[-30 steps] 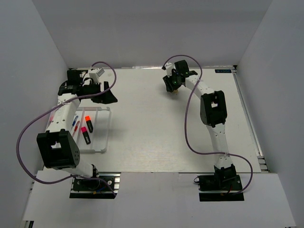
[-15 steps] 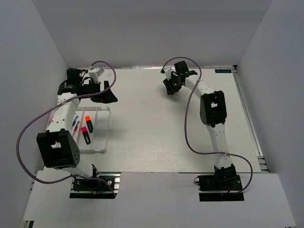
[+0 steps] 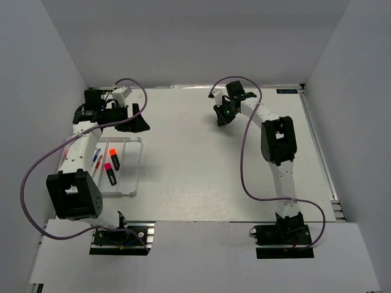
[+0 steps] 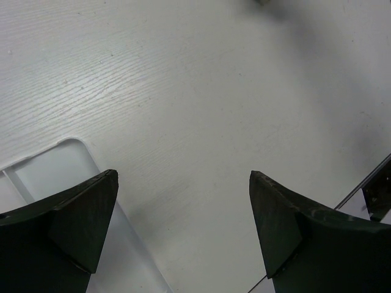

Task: Sort the stationery into containers
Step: Pick up the stationery from the center of the board, then place the stationery in the storage box.

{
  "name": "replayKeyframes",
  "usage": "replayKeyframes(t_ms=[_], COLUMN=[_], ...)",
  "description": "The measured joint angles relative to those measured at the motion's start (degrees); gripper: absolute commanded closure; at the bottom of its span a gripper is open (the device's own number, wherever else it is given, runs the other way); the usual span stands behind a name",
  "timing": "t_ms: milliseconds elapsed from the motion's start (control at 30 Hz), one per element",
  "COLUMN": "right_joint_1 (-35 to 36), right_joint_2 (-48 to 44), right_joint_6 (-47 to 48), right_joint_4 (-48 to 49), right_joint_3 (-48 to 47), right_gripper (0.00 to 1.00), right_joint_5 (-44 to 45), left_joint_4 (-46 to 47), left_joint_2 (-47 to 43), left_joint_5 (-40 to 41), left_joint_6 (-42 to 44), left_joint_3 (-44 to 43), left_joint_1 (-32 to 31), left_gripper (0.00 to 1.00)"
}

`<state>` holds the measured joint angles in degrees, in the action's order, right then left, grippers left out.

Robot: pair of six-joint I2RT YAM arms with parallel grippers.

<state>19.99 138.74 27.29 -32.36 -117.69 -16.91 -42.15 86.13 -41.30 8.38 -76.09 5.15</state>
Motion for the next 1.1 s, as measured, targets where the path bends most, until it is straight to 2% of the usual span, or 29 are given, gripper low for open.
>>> replayKeyframes(t_ms=[100,233,333,433,567,633,767,867,1000,1100], right_joint_1=[0.8,3.3,6.0,10.1,16.6,20.8,29.6,35.4,40.3,42.4], right_joint_2=[-6.2,-18.5,-26.0,-29.7,-27.9,-26.3,-22.3,-17.2,-11.0,-8.3], right_joint_6=[-3.6,-14.8,-24.9,-36.2,-49.0,-52.0,-57.0,-60.0,-62.0,-62.9], right_joint_4=[-1.4,-0.5,2.2,6.3,9.4,9.3,8.0,7.1,7.3,7.3], right_joint_3=[8.0,18.5,21.2,20.9,19.3,18.9,14.8,6.9,-1.6,-3.4], right_gripper=[1.0,1.0,1.0,1.0,1.0,1.0,1.0,1.0,1.0,1.0], right_joint_5=[-0.9,-5.0,-7.4,-7.6,-3.5,-0.3,5.5,8.3,12.5,15.6], left_joint_4=[1.8,4.7,6.2,7.4,7.8,8.2,10.9,12.0,11.9,11.7], left_joint_2=[-2.1,-5.6,-8.0,-9.2,-8.9,-8.3,-7.2,-6.9,-6.9,-7.0], left_joint_5=[0.0,2.8,7.2,10.8,11.8,11.3,10.1,9.1,8.9,8.3], left_joint_6=[-2.6,-9.7,-15.5,-21.1,-27.4,-30.4,-34.2,-34.6,-33.7,-33.3], left_joint_3=[2.1,5.7,6.9,6.9,6.5,6.0,4.7,3.8,3.6,3.6], left_joint_1=[0.6,1.1,1.7,3.1,8.0,11.0,14.6,14.8,15.3,16.7], left_gripper=[0.02,0.02,0.02,0.02,0.02,0.02,0.02,0.02,0.02,0.02])
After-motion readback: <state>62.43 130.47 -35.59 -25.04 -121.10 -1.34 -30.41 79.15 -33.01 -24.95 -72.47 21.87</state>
